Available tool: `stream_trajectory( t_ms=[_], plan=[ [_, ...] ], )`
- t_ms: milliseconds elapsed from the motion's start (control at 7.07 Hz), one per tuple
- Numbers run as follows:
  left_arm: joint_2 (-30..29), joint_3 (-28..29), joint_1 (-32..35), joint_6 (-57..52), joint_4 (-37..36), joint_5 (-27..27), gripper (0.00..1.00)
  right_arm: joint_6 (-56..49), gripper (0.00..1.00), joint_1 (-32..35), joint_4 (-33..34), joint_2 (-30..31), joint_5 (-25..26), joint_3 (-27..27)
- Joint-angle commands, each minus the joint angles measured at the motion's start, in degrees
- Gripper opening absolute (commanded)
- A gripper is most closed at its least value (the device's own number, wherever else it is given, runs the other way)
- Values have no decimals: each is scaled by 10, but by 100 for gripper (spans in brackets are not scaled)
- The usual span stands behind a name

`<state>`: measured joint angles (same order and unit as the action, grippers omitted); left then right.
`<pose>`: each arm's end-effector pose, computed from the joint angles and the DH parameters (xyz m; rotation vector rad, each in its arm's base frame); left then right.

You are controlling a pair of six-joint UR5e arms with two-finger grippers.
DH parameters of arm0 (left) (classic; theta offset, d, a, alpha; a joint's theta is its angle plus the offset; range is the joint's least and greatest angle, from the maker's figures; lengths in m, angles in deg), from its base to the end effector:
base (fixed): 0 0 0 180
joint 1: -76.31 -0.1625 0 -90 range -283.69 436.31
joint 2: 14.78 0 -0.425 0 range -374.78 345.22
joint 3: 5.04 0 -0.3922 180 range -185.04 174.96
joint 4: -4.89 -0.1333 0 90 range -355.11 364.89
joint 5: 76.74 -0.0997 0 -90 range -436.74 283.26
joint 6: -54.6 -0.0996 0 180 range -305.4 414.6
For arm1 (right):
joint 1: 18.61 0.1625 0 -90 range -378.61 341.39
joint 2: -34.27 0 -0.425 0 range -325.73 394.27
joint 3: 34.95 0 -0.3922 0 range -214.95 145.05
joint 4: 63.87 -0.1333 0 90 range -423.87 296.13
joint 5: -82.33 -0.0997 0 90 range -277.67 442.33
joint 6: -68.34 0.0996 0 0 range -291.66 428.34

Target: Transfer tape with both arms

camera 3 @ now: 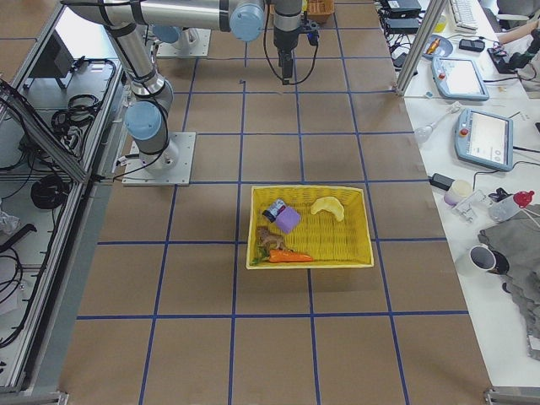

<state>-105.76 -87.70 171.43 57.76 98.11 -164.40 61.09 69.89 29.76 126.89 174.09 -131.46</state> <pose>-0.1816 -0.4878 0.5370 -0.0547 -3.0954 0.0801 0.1179 -0.4744 0.4604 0.1562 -3.1074 -0.0107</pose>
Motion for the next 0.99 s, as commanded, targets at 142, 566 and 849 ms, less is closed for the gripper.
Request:
stream_trajectory(
  t_ms=[142, 566, 849],
  plan=[
    [11, -2, -31, -53, 6, -2, 100, 4, 100, 0, 0, -1, 8, -1],
    [11, -3, -31, -53, 6, -2, 100, -2, 100, 0, 1, -2, 7, -4],
    [13, -3, -36, -53, 7, -2, 100, -3, 100, 0, 1, -2, 12, -7]
  ],
)
